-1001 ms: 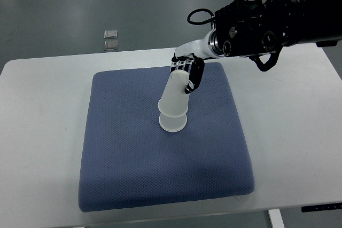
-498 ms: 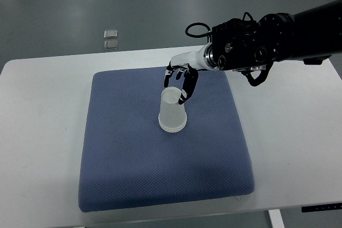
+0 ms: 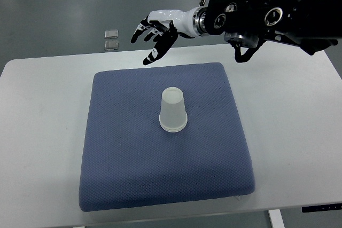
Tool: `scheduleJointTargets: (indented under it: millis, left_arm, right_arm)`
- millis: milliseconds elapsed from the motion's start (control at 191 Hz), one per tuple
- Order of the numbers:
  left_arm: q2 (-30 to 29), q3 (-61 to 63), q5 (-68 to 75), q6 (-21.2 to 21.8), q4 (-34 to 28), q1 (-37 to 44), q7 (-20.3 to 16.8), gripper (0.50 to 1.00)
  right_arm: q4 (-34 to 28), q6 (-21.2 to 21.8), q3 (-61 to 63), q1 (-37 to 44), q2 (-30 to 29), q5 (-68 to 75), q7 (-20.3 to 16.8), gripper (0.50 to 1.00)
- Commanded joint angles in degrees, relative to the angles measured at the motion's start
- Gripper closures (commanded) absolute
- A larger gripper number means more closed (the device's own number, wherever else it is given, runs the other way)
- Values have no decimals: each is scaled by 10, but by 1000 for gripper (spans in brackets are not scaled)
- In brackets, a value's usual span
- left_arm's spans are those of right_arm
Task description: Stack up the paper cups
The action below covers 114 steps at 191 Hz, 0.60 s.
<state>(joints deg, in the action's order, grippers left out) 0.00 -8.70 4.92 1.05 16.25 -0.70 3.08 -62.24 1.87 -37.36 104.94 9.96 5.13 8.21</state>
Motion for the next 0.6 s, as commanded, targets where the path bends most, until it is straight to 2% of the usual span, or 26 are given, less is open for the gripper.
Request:
scheduleJointTargets:
  millis: [0, 100, 142, 241, 320, 456, 592]
  left_arm:
    - [0, 0, 0, 0, 0, 0, 0, 500]
    - [0, 0, 0, 0, 0, 0, 0, 500]
    - [0, 0, 0, 0, 2, 0, 0, 500]
    - [0, 0, 0, 0, 4, 0, 0, 500]
    - [0, 0, 0, 0, 3, 0, 0, 500]
    - [0, 0, 0, 0, 0, 0, 0, 500]
    - [0, 0, 0, 0, 0, 0, 0, 500]
  right_arm:
    - [15, 0, 62, -48, 45, 15, 1, 640]
    - [62, 1, 128, -114, 67, 67, 4, 636]
    - [90, 1, 175, -149, 71, 109, 20, 607]
    - [142, 2, 256, -235, 72, 155, 49, 597]
    - [179, 2, 321, -291, 62, 162, 55, 587]
    - [208, 3, 459, -389, 57, 161, 68, 579]
    - [222, 10, 585, -465, 23, 154, 87, 574]
